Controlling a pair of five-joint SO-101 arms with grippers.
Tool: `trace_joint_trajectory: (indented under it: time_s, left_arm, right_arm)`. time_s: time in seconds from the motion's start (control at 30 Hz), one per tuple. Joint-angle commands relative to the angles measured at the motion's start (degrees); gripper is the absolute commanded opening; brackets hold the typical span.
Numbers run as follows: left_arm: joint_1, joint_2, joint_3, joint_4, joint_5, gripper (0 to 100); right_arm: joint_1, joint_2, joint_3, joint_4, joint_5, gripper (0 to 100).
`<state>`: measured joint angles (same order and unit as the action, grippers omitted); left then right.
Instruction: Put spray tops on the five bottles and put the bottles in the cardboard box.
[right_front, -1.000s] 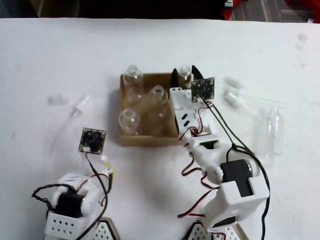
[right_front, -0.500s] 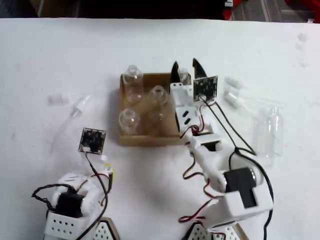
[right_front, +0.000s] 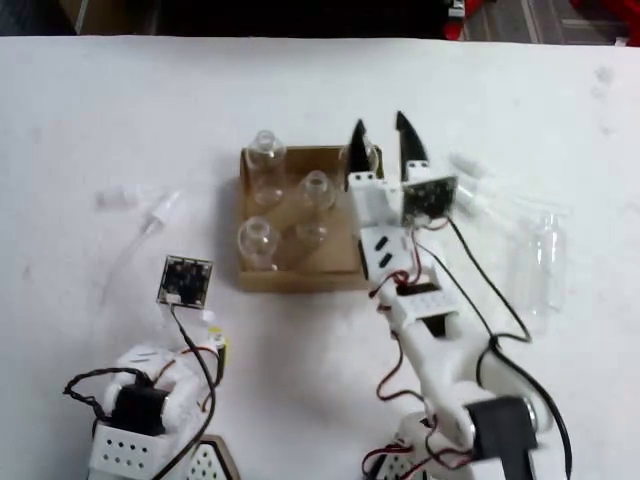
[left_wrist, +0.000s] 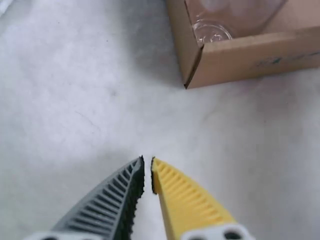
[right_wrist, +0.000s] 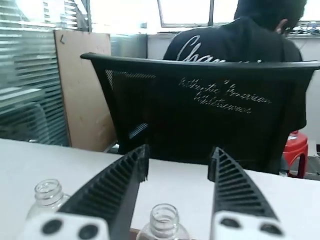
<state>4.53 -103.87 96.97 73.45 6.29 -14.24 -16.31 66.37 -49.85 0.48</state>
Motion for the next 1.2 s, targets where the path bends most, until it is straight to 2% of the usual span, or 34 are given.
trace_joint_trajectory:
  time_s: [0.0, 0.3, 0.47, 0.57, 0.97, 1.17]
  left_arm:
    - [0.75, -0.48, 0.0, 0.35, 0.79, 3]
    - [0.75, -0.48, 0.0, 0.35, 0.79, 3]
    - [0.75, -0.48, 0.0, 0.35, 0.79, 3]
    - [0.75, -0.48, 0.0, 0.35, 0.79, 3]
    - [0.75, -0.48, 0.0, 0.35, 0.79, 3]
    - [0.75, -0.48, 0.0, 0.35, 0.79, 3]
  right_arm:
    - [4.09, -7.78, 2.9, -0.66, 0.7, 17.0]
    - [17.98, -29.14, 21.54, -0.84, 0.26, 17.0]
    - [23.34, -40.04, 29.8, 1.54, 0.62, 17.0]
    - [27.74, -44.7, 29.98, 9.54, 0.18, 17.0]
    - [37.58, -57.36, 30.59, 45.14, 0.18, 17.0]
    - [38.11, -60.26, 30.77, 64.04, 0.18, 17.0]
